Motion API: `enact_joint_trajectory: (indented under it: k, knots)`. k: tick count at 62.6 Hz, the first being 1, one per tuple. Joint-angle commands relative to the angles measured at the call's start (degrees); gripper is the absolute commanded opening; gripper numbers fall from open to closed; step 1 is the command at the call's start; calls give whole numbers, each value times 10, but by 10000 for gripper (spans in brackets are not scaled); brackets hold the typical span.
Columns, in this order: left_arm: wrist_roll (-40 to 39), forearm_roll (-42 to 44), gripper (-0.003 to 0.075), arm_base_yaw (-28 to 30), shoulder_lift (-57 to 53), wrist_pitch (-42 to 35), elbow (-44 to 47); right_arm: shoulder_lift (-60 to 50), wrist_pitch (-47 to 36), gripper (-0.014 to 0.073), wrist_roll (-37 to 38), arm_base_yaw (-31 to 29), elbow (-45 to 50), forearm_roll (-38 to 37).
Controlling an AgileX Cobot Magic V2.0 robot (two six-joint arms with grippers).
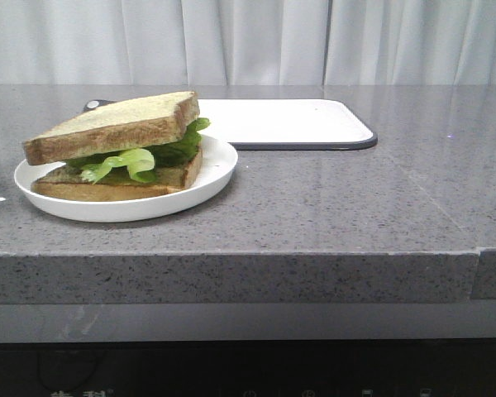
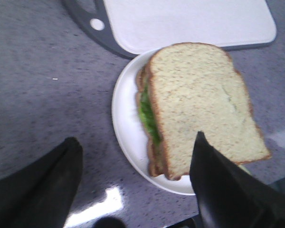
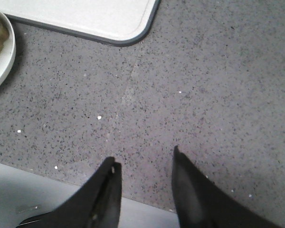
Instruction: Left arm grabs bread, right arm adds lettuce
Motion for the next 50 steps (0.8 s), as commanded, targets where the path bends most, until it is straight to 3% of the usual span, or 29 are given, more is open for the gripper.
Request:
enact_joint_trajectory:
  k: [1, 28, 50]
  knots:
    - [-56, 58, 478, 1, -68, -31, -1, -34, -25, 290, 2, -6, 1, 8]
    - [-134, 205, 438, 1, -321, -30, 159, -145, -8, 290, 11, -7, 57, 23]
    - [-193, 337, 438, -49, -451, -35, 240, -161, 7, 290, 11, -7, 66, 21]
